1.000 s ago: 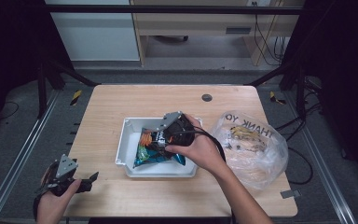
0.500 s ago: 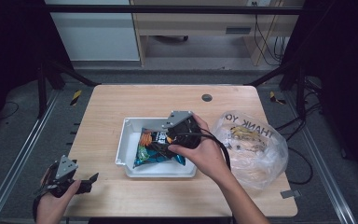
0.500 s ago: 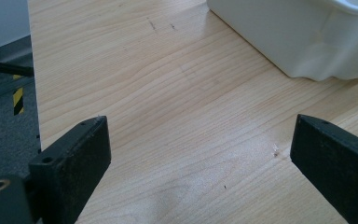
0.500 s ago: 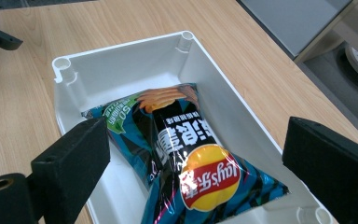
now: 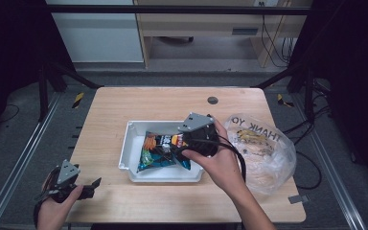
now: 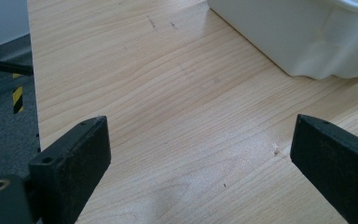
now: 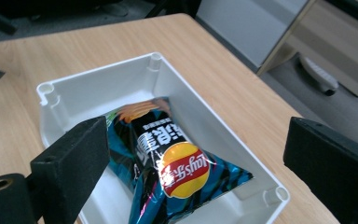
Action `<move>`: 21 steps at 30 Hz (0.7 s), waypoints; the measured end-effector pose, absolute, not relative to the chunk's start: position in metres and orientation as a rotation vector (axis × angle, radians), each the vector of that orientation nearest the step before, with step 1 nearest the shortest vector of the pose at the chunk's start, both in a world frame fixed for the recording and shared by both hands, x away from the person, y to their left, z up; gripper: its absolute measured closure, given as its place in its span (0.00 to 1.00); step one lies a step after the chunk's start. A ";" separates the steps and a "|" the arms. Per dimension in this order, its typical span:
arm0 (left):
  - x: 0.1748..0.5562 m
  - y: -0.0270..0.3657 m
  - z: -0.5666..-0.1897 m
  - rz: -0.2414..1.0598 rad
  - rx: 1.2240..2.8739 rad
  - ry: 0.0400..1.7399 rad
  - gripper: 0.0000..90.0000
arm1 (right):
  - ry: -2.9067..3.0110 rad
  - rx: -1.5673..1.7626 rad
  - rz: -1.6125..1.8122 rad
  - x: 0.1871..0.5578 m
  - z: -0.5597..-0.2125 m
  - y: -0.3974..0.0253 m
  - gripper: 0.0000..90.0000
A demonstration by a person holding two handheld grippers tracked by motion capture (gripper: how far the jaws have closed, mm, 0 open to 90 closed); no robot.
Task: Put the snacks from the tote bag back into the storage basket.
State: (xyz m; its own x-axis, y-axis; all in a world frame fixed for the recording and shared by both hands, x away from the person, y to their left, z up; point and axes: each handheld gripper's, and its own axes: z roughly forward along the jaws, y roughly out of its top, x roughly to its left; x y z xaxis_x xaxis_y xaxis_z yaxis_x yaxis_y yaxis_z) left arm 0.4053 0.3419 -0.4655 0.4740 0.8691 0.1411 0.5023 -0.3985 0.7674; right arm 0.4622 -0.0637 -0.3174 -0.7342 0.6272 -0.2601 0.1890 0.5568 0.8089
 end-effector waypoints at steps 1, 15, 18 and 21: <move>0.405 0.342 -0.465 0.713 2.061 1.132 0.05 | 2.245 0.663 1.094 0.461 -0.316 -0.065 0.08; 0.405 0.342 -0.466 0.717 2.062 1.134 0.05 | 2.157 0.767 1.056 0.438 -0.317 -0.094 0.09; 0.405 0.341 -0.466 0.717 2.065 1.132 0.05 | 2.128 0.792 1.071 0.433 -0.319 -0.103 0.09; 0.406 0.343 -0.465 0.718 2.054 1.139 0.05 | 2.099 0.823 1.080 0.427 -0.321 -0.112 0.09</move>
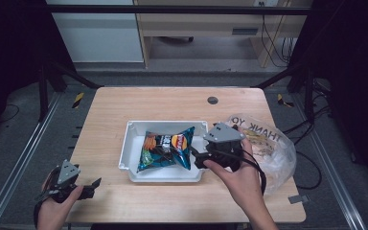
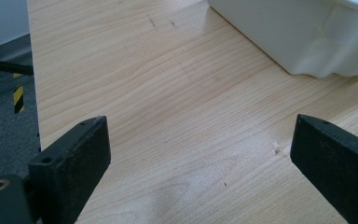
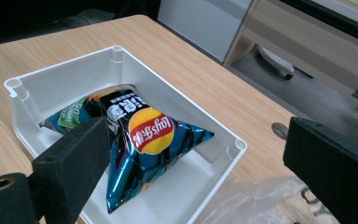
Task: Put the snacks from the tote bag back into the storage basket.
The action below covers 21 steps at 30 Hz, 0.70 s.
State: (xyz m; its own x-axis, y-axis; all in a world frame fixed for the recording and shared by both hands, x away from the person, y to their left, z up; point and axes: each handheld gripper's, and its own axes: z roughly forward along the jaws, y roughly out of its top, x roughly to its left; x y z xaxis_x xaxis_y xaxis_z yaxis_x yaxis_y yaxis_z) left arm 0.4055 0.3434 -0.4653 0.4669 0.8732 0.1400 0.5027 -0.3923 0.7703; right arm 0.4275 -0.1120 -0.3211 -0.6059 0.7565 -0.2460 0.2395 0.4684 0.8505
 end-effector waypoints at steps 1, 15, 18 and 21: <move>0.406 0.346 -0.465 0.719 2.048 1.146 0.05 | 2.091 0.826 1.083 0.426 -0.322 -0.115 0.09; 0.406 0.342 -0.466 0.716 2.062 1.136 0.05 | 1.959 1.002 1.012 0.404 -0.357 -0.164 0.08; 0.406 0.343 -0.466 0.716 2.059 1.138 0.05 | 1.955 1.035 0.985 0.401 -0.367 -0.173 0.08; 0.406 0.343 -0.466 0.716 2.058 1.139 0.05 | 1.943 1.060 0.968 0.399 -0.375 -0.179 0.08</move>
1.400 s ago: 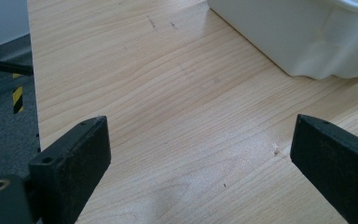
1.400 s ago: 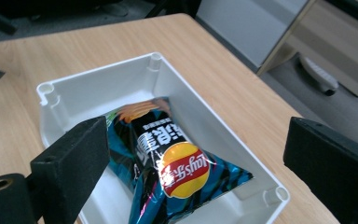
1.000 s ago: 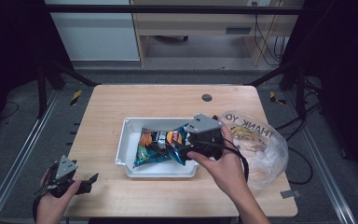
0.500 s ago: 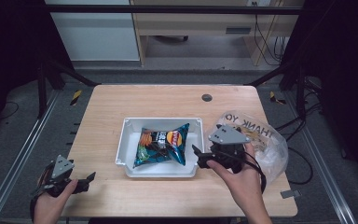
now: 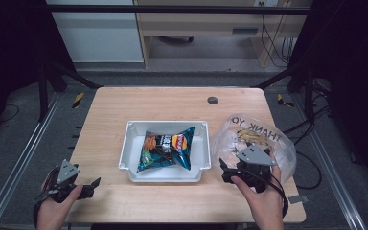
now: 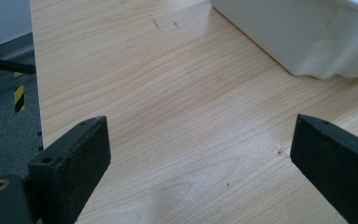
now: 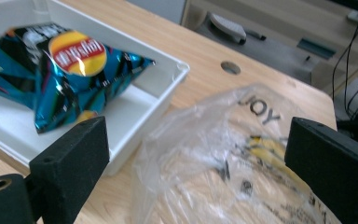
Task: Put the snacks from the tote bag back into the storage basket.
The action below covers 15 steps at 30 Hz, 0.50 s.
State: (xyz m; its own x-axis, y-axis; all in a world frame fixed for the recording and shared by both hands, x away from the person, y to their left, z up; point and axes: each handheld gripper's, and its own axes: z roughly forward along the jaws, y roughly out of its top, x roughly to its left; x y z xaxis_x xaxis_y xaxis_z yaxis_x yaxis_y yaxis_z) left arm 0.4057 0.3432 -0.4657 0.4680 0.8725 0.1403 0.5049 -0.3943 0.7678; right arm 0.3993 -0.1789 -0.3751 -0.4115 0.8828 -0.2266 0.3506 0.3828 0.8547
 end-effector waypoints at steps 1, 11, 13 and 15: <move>0.406 0.343 -0.466 0.717 2.060 1.138 0.05 | 1.941 1.076 0.962 0.399 -0.379 -0.182 0.08; 0.406 0.342 -0.466 0.716 2.062 1.138 0.05 | 1.943 1.159 0.945 0.391 -0.408 -0.198 0.08; 0.406 0.342 -0.466 0.718 2.061 1.137 0.05 | 1.946 1.169 0.941 0.390 -0.411 -0.199 0.08; 0.406 0.342 -0.466 0.716 2.061 1.138 0.05 | 1.950 1.174 0.937 0.390 -0.415 -0.201 0.07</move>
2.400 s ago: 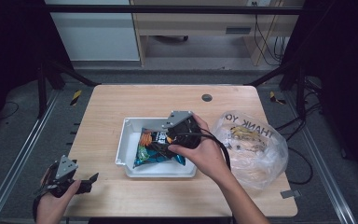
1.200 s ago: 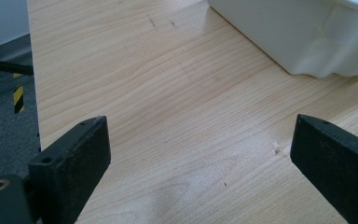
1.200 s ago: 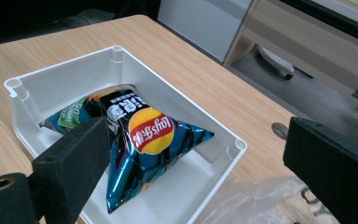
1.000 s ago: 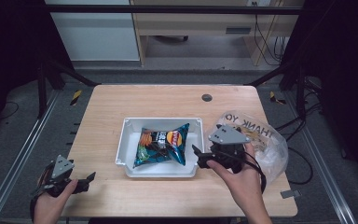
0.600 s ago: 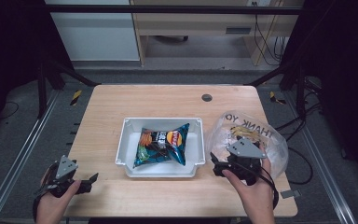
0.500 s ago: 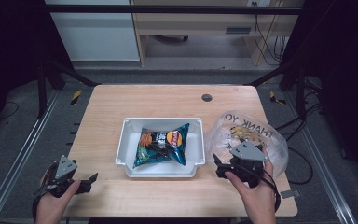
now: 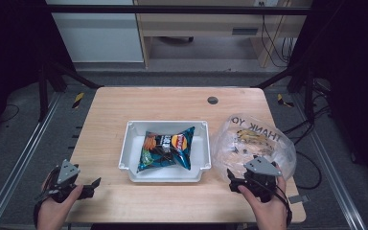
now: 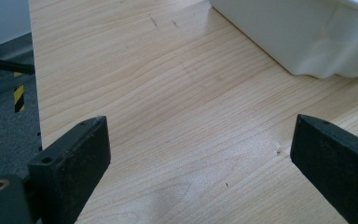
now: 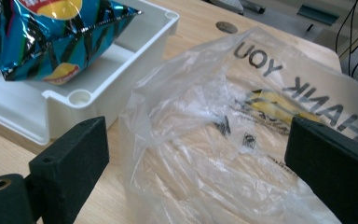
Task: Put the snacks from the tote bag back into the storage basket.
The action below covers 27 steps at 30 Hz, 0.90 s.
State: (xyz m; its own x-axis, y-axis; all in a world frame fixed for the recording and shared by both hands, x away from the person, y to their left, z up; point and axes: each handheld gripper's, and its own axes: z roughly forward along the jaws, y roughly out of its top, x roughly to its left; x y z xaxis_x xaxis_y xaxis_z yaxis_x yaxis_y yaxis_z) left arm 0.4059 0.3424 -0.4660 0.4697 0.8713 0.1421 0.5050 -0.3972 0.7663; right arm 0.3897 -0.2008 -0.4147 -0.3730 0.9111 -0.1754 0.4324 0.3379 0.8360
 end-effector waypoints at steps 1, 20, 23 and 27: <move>0.406 0.342 -0.466 0.716 2.061 1.138 0.05 | 1.953 1.178 0.933 0.390 -0.417 -0.201 0.07; 0.406 0.342 -0.466 0.717 2.063 1.137 0.05 | 2.062 1.213 0.842 0.412 -0.447 -0.204 0.08; 0.406 0.342 -0.466 0.717 2.061 1.137 0.05 | 2.069 1.221 0.833 0.416 -0.450 -0.205 0.08; 0.406 0.342 -0.466 0.716 2.062 1.137 0.05 | 2.080 1.235 0.826 0.423 -0.454 -0.206 0.08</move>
